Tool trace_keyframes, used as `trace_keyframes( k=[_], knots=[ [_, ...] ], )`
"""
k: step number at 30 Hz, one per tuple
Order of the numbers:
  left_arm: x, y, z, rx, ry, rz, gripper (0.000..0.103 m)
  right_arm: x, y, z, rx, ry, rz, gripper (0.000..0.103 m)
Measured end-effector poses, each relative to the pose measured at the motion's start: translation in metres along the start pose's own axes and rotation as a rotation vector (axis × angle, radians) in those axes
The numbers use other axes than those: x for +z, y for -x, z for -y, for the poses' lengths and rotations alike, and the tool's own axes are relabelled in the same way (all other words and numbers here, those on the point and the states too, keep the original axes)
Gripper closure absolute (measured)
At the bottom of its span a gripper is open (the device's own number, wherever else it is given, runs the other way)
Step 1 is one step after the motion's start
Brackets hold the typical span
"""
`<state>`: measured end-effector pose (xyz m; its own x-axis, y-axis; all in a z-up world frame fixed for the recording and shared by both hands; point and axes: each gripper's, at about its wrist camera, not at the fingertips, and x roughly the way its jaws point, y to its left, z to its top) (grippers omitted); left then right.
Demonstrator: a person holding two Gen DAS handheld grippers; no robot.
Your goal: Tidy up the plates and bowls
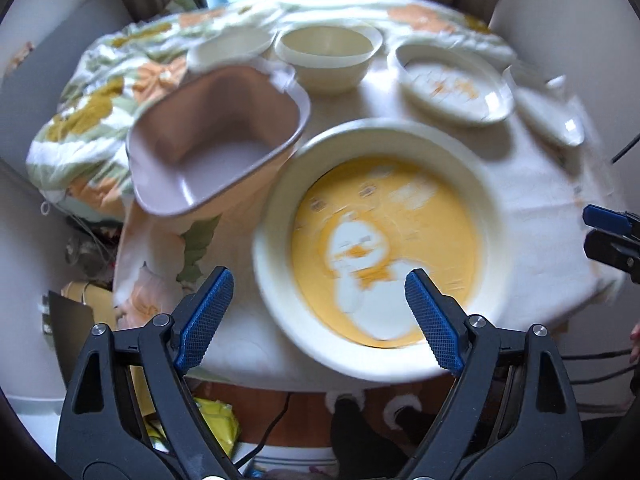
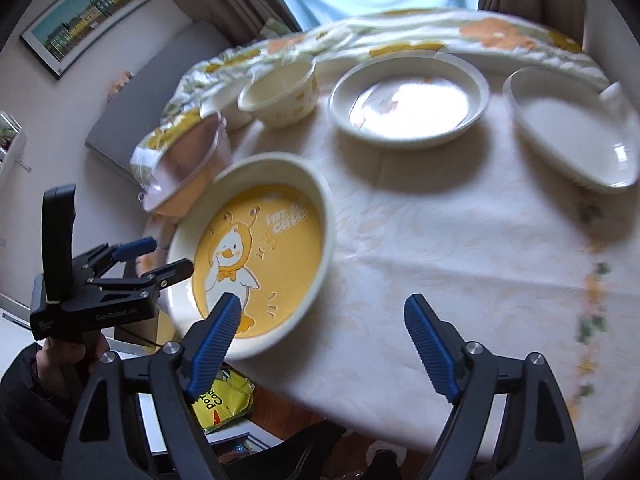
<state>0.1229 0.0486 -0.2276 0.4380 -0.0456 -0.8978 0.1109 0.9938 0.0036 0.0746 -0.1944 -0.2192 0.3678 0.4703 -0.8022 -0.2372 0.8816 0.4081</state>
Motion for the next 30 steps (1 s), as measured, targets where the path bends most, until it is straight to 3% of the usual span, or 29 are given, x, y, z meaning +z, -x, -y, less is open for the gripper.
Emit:
trace_keyframes(
  k=[4, 5, 7, 10, 13, 15, 18, 22, 27, 30],
  knots=[
    [0.022, 0.057, 0.046, -0.028, -0.031, 0.129, 0.012, 0.002, 0.062, 0.018, -0.007, 0.02, 0.091, 0.021],
    [0.028, 0.066, 0.057, -0.03, -0.039, 0.157, 0.003, 0.002, 0.074, 0.022, -0.013, 0.026, 0.107, 0.015],
    [0.045, 0.085, 0.084, -0.05, -0.072, 0.23, 0.0, 0.003, 0.096, 0.028, -0.045, 0.031, 0.154, 0.002],
    [0.072, 0.091, 0.117, -0.1, -0.135, 0.267, 0.0, 0.005, 0.123, 0.04, -0.082, 0.033, 0.216, 0.001],
    [0.104, 0.088, 0.152, -0.157, -0.221, 0.278, 0.0, 0.016, 0.14, 0.054, -0.17, 0.018, 0.223, 0.001],
    [0.132, 0.082, 0.174, -0.192, -0.281, 0.274, 0.0, 0.023, 0.15, 0.071, -0.224, -0.03, 0.234, 0.001],
    [0.169, 0.068, 0.196, -0.254, -0.341, 0.273, 0.0, 0.028, 0.16, 0.094, -0.221, -0.126, 0.238, 0.001],
    [0.217, 0.031, 0.223, -0.343, -0.431, 0.222, 0.0, 0.036, 0.159, 0.121, -0.296, -0.236, 0.28, 0.001],
    [0.268, -0.043, 0.26, -0.428, -0.53, 0.082, 0.0, 0.047, 0.129, 0.161, -0.267, -0.445, 0.251, 0.001],
    [0.28, -0.096, 0.278, -0.447, -0.605, -0.015, 0.01, 0.047, 0.11, 0.185, -0.273, -0.564, 0.25, 0.001]
  ],
)
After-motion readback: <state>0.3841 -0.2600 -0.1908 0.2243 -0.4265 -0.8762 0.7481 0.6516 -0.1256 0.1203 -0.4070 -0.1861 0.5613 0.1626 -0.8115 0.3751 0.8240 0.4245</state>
